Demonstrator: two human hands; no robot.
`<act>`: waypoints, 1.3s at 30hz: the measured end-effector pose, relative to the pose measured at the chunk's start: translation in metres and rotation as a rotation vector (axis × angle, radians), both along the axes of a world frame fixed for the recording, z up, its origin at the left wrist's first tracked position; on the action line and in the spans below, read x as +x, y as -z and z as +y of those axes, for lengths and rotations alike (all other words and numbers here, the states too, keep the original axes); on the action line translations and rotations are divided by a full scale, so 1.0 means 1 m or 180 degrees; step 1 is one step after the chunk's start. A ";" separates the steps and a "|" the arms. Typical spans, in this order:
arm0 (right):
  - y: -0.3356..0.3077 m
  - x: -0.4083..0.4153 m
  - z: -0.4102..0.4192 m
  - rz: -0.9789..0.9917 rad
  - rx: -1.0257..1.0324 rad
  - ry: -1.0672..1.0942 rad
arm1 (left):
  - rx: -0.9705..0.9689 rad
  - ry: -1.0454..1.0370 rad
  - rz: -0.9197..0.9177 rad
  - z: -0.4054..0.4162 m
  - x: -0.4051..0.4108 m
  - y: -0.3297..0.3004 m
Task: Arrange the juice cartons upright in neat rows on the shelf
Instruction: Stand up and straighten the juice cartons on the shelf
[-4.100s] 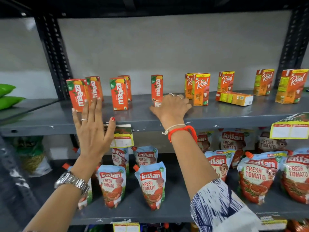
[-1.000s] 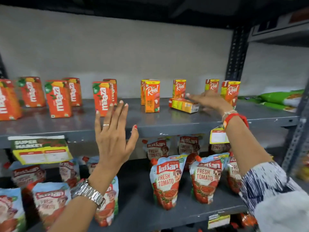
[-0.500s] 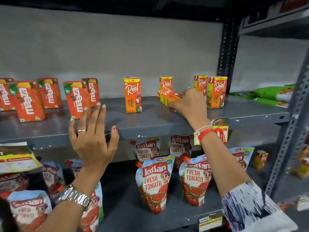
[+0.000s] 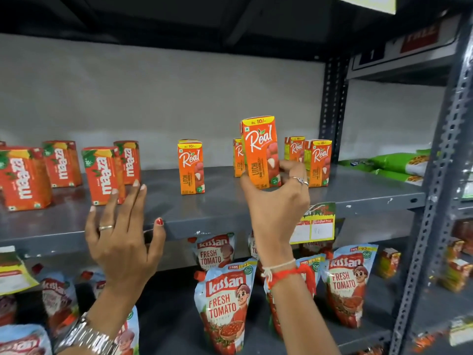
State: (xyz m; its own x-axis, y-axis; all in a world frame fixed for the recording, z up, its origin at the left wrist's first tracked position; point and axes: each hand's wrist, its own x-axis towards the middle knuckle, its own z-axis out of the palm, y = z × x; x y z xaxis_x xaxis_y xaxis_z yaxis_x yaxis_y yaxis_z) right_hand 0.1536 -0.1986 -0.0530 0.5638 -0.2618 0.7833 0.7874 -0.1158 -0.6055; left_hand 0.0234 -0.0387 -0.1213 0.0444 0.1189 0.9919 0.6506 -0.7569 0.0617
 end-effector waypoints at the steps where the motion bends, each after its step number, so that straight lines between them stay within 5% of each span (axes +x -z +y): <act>1: -0.001 -0.002 0.000 0.0001 -0.0009 -0.0007 | 0.0007 0.0017 -0.0003 0.000 0.000 0.000; 22: -0.035 0.061 0.022 0.1120 -0.1851 -0.0028 | -0.0074 0.0082 0.0198 0.000 -0.004 -0.002; 39: -0.036 0.064 0.019 0.1478 -0.2177 -0.0363 | -0.0215 0.0117 0.0309 0.000 -0.006 -0.001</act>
State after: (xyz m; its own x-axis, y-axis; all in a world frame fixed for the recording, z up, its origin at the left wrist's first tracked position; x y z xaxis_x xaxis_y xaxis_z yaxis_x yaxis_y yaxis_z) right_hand 0.2172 -0.1793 -0.0172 0.8629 0.2655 0.4300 0.5042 -0.5105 -0.6965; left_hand 0.0178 -0.0386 -0.1204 0.1454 0.1819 0.9725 0.6278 -0.7767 0.0514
